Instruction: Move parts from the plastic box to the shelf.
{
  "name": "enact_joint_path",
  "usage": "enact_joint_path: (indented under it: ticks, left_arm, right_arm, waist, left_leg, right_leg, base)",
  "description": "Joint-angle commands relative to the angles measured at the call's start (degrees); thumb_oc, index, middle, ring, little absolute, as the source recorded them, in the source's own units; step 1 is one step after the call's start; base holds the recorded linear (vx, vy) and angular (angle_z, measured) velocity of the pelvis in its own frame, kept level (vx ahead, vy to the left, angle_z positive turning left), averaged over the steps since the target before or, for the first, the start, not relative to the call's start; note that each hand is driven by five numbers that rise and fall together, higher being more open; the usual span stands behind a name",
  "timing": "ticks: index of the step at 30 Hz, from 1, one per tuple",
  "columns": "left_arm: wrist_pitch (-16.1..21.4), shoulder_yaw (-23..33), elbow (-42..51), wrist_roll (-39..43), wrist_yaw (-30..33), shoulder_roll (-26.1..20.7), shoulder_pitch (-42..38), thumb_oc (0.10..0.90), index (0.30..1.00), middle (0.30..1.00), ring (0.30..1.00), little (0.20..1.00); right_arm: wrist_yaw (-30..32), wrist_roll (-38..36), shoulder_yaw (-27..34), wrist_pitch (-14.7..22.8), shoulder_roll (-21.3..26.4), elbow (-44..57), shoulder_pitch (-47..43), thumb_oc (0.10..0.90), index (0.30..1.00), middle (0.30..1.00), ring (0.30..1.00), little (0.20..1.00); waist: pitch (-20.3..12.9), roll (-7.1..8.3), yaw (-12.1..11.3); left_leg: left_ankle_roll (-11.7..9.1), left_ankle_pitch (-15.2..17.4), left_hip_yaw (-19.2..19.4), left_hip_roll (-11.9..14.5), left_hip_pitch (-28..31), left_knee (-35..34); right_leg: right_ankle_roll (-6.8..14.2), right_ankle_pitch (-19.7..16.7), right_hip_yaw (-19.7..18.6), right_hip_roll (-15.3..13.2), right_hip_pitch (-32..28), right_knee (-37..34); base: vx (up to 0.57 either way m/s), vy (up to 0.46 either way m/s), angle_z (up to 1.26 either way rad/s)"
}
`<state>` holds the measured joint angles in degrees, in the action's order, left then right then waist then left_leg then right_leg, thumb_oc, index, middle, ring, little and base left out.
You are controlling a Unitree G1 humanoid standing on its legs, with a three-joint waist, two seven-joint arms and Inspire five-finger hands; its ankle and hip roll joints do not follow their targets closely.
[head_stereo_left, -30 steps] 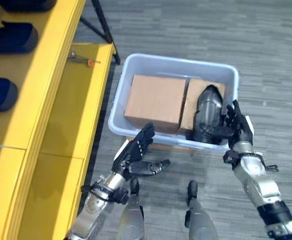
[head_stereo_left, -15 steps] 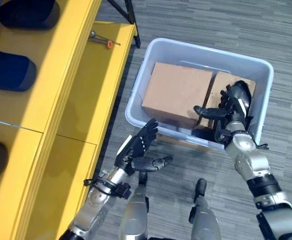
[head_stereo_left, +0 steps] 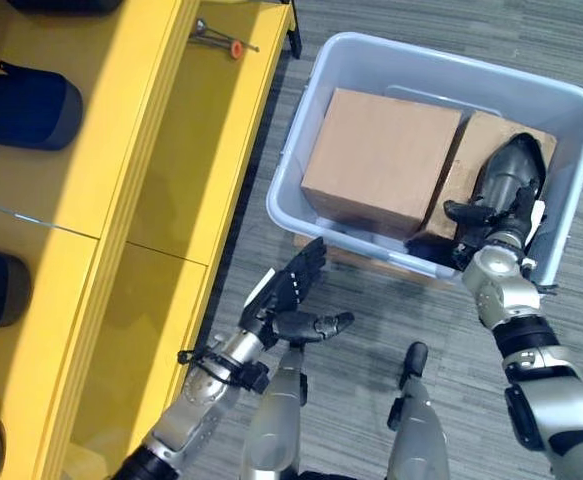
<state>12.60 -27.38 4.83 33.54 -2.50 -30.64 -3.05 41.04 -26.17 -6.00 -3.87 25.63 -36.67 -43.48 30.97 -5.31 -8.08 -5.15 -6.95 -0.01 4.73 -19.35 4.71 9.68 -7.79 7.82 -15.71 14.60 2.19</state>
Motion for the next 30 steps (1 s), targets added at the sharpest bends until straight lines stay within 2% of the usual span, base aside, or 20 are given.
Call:
enact_joint_path:
  ticks: [1, 5, 7, 8, 11, 12, 15, 16, 23, 30]
  left_arm:
    - [4.82, 0.75, 6.85, 3.01, -0.68, 1.01, -0.21, 0.9, 1.0, 1.0, 1.0, 1.0]
    - [4.51, 0.22, 8.03, 3.1, -0.75, 1.91, -0.21, 0.9, 1.0, 1.0, 1.0, 1.0]
    - [4.21, -0.23, 7.7, 3.04, 0.62, 2.33, -0.45, 0.9, 1.0, 1.0, 1.0, 1.0]
    - [3.98, -0.13, 6.77, 3.38, -0.02, 2.64, -0.98, 0.9, 1.0, 1.0, 1.0, 1.0]
    - [3.56, -0.19, 6.37, 4.16, -0.84, 2.88, -1.24, 0.9, 1.0, 1.0, 1.0, 1.0]
    - [3.98, -0.42, 6.09, 4.4, -1.41, 3.13, -1.15, 0.9, 1.0, 1.0, 1.0, 1.0]
    - [3.77, 0.08, 7.08, 4.23, -2.07, 3.16, -0.14, 0.9, 1.0, 1.0, 1.0, 1.0]
    - [3.61, 0.1, 7.14, 3.86, -2.07, 3.2, -0.12, 0.9, 1.0, 1.0, 1.0, 1.0]
    - [4.88, 0.58, 6.81, 3.75, -2.32, 2.96, 0.27, 0.9, 1.0, 1.0, 1.0, 1.0]
    - [4.61, 0.93, 6.96, 4.43, -3.42, 2.02, 0.68, 0.9, 1.0, 1.0, 1.0, 1.0]
  right_arm:
    - [5.49, 8.47, -1.06, 6.38, 4.2, 6.27, -6.53, 0.9, 1.0, 1.0, 1.0, 1.0]
    - [4.35, 8.99, -1.35, 4.0, 2.68, 8.0, -5.45, 0.9, 1.0, 1.0, 1.0, 1.0]
    - [0.74, 8.82, -2.52, 3.79, 1.9, 7.23, -4.96, 0.9, 1.0, 1.0, 1.0, 1.0]
    - [-3.4, 5.12, -3.81, 3.14, 1.65, 6.6, -5.4, 0.9, 1.0, 1.0, 1.0, 1.0]
    - [-6.36, -0.13, -4.75, 4.3, 1.45, 5.62, -5.64, 0.9, 1.0, 1.0, 1.0, 1.0]
    - [-7.68, -4.69, -5.0, 5.93, 1.26, 4.89, -5.87, 0.9, 1.0, 1.0, 1.0, 1.0]
    - [-12.4, -20.64, -2.81, 14.69, -0.99, 6.53, -4.88, 0.9, 1.0, 1.0, 1.0, 1.0]
    - [-13.23, -21.71, -2.14, 15.73, -1.76, 7.48, -4.75, 0.9, 1.0, 1.0, 1.0, 1.0]
    - [-13.5, -20.1, -3.14, 15.84, -4.66, 13.75, -6.57, 0.9, 1.0, 1.0, 1.0, 1.0]
    - [-13.75, -16.79, -3.83, 16.6, -3.78, 13.7, -9.32, 0.9, 1.0, 1.0, 1.0, 1.0]
  waist:
    - [-1.18, -2.54, -0.06]
    - [-1.18, -3.08, 0.12]
    - [-1.18, -3.34, 0.19]
    - [-1.18, -3.44, 0.13]
    - [-1.18, -3.54, -0.02]
    - [-1.18, -3.58, -0.11]
    - [-1.18, -3.69, -0.36]
    - [-1.18, -3.69, -0.44]
    - [-1.18, -4.14, -1.08]
    - [-1.18, -4.6, -1.79]
  left_leg:
    - [4.65, 2.13, 3.49, -4.6, -0.57, 0.51]
    - [4.73, 2.3, 3.66, -4.9, -1.66, 1.02]
    - [4.64, 2.43, 3.67, -4.89, -2.36, 1.35]
    - [4.57, 2.26, 3.92, -4.77, -3.0, 1.41]
    - [4.54, 2.13, 3.94, -4.76, -3.61, 1.56]
    - [4.52, 2.16, 4.08, -4.67, -3.97, 1.89]
    - [4.66, 2.57, 4.04, -4.91, -4.38, 2.48]
    - [4.73, 2.63, 3.92, -5.0, -4.52, 2.53]
    - [5.0, 2.16, 3.67, -5.49, -4.13, 1.46]
    - [5.06, 1.89, 3.31, -5.69, -3.15, 1.01]
  right_leg:
    - [-3.17, 5.93, 1.82, 2.83, 3.25, 9.44]
    - [-3.08, 5.86, 1.64, 2.39, 4.74, 10.1]
    - [-3.05, 5.83, 1.57, 2.15, 5.71, 10.58]
    - [-3.11, 5.71, 1.53, 2.11, 6.45, 10.76]
    - [-3.25, 5.69, 1.64, 2.06, 7.17, 11.15]
    - [-3.37, 5.74, 1.69, 2.0, 7.55, 11.48]
    - [-3.52, 6.38, 1.92, 1.88, 8.09, 12.54]
    - [-3.5, 6.44, 2.0, 1.87, 8.28, 12.73]
    - [-3.36, 6.23, 2.09, 2.04, 8.17, 12.38]
    - [-3.4, 6.41, 2.35, 2.05, 7.09, 12.42]
  base:
    - [0.01, 0.065, -0.03]
    - [0.01, 0.049, -0.08]
    - [0.02, 0.039, -0.04]
    - [0.0, 0.0, 0.0]
    - [0.0, 0.006, -0.02]
    - [0.0, 0.0, 0.0]
    - [0.01, -0.003, 0.04]
    - [0.0, 0.0, 0.0]
    - [0.0, -0.001, 0.0]
    - [0.0, 0.0, 0.0]
